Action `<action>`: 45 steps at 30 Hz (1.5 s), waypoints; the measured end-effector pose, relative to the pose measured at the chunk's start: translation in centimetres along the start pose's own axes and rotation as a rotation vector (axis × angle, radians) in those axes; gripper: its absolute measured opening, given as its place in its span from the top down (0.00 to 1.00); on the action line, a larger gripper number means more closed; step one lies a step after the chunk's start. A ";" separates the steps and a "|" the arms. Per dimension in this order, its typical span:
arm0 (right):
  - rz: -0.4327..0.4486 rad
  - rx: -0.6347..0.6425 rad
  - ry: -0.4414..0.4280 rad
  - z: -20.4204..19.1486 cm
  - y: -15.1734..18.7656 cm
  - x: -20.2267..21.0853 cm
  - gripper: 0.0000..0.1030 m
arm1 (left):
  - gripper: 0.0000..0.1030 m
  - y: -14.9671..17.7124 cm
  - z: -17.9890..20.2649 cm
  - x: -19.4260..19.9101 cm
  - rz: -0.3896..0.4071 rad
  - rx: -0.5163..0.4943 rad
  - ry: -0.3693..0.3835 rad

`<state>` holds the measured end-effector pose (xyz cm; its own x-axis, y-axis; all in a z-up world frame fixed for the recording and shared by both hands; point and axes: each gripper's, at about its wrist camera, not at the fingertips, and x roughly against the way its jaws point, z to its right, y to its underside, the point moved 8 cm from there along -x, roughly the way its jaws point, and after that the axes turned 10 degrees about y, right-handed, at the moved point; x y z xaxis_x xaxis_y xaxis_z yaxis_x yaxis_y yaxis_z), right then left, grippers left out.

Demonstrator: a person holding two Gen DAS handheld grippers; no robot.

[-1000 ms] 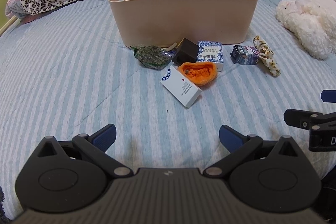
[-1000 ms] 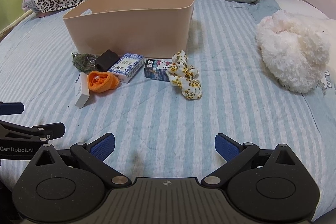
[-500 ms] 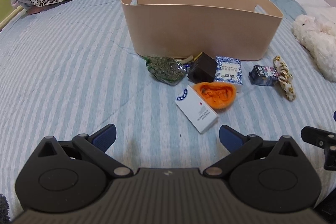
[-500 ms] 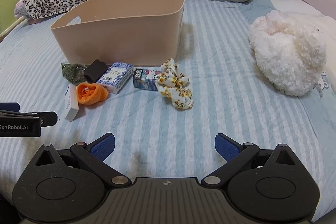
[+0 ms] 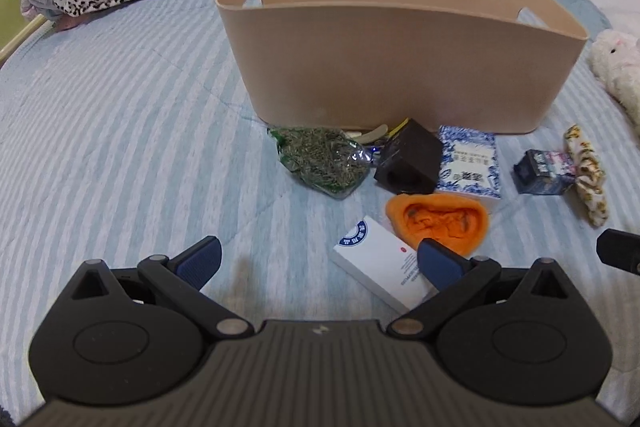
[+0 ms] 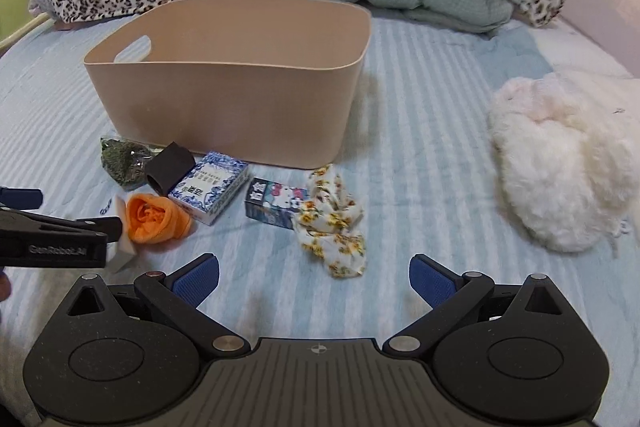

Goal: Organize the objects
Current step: 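Move both tools toward the items in front of the basket, then grasp the white box with the left tool while the right tool grasps the floral scrunchie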

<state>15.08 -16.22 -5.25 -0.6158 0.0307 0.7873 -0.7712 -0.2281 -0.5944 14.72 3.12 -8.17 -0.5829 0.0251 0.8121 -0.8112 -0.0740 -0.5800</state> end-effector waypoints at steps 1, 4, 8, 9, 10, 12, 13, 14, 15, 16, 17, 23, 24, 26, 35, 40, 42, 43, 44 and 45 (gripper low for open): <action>-0.014 0.002 -0.011 -0.2 -0.1 -0.4 0.00 | 0.00 0.0 -0.1 -0.4 -0.008 0.001 -0.001; -0.037 0.020 -0.023 -0.5 -0.4 -1.8 0.01 | 0.00 -0.1 -0.4 -1.4 -0.022 0.010 0.009; -0.061 0.020 -0.041 -0.5 -0.8 -4.3 0.01 | 0.00 -0.3 -0.4 -2.2 -0.043 0.023 0.038; -0.073 0.005 -0.044 -0.3 -0.7 -4.9 0.02 | 0.00 -0.3 -0.4 -2.4 -0.048 0.031 0.046; -0.086 -0.010 -0.050 -0.1 -0.7 -5.5 0.05 | 0.00 -0.3 -0.4 -2.5 -0.052 0.040 0.055; -0.106 -0.028 -0.060 0.1 -0.6 -6.5 0.11 | 0.00 -0.1 -0.3 -3.0 -0.070 0.057 0.074; -0.106 -0.029 -0.059 0.1 -0.5 -6.9 0.13 | 0.00 0.1 -0.2 -3.2 -0.083 0.059 0.076; -0.103 -0.026 -0.058 0.1 -0.5 -7.1 0.14 | 0.00 0.1 -0.2 -3.4 -0.086 0.062 0.079; -0.099 -0.021 -0.060 0.0 -0.4 -7.2 0.14 | 0.00 0.2 -0.2 -3.4 -0.087 0.064 0.078; -0.094 -0.018 -0.061 -0.1 -0.4 -7.2 0.15 | 0.00 0.2 -0.1 -3.4 -0.093 0.069 0.083; -0.091 -0.015 -0.064 -0.2 -0.3 -7.2 0.16 | 0.00 0.3 -0.2 -3.4 -0.100 0.076 0.088; -0.067 0.037 -0.068 -1.2 0.0 -6.9 0.38 | 0.09 0.5 -0.7 -3.1 -0.136 0.124 0.108; -0.056 0.044 -0.066 -1.3 0.0 -6.8 0.43 | 0.10 0.4 -0.8 -3.0 -0.135 0.119 0.113; -0.040 0.051 -0.067 -1.3 0.0 -6.5 0.60 | 0.24 0.3 -0.6 -2.6 -0.126 0.111 0.124; -0.025 -0.001 -0.078 -0.3 0.0 -6.3 0.91 | 0.85 0.7 0.0 -0.8 -0.132 0.105 0.166; 0.002 -0.012 -0.078 0.1 0.0 -4.9 0.92 | 0.85 0.3 -0.2 1.3 -0.085 0.098 0.161; 0.011 -0.022 -0.082 0.3 0.0 -4.0 0.92 | 0.85 -0.7 -0.6 2.3 -0.053 0.097 0.162; 0.020 -0.030 -0.088 0.4 -0.1 -3.4 0.92 | 0.85 -1.2 -0.5 3.0 -0.036 0.096 0.163; 0.031 -0.036 -0.093 0.5 -0.4 -3.0 0.92 | 0.85 -1.8 -0.3 3.9 -0.015 0.090 0.165; 0.046 -0.041 -0.097 0.7 -0.6 -2.4 0.92 | 0.85 -2.8 0.0 4.6 0.009 0.078 0.167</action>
<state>17.12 -16.82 -6.63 -0.6334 -0.0737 0.7703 -0.7499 -0.1872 -0.6345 14.30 3.40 -2.81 -0.5947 0.1888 0.7815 -0.8039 -0.1515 -0.5751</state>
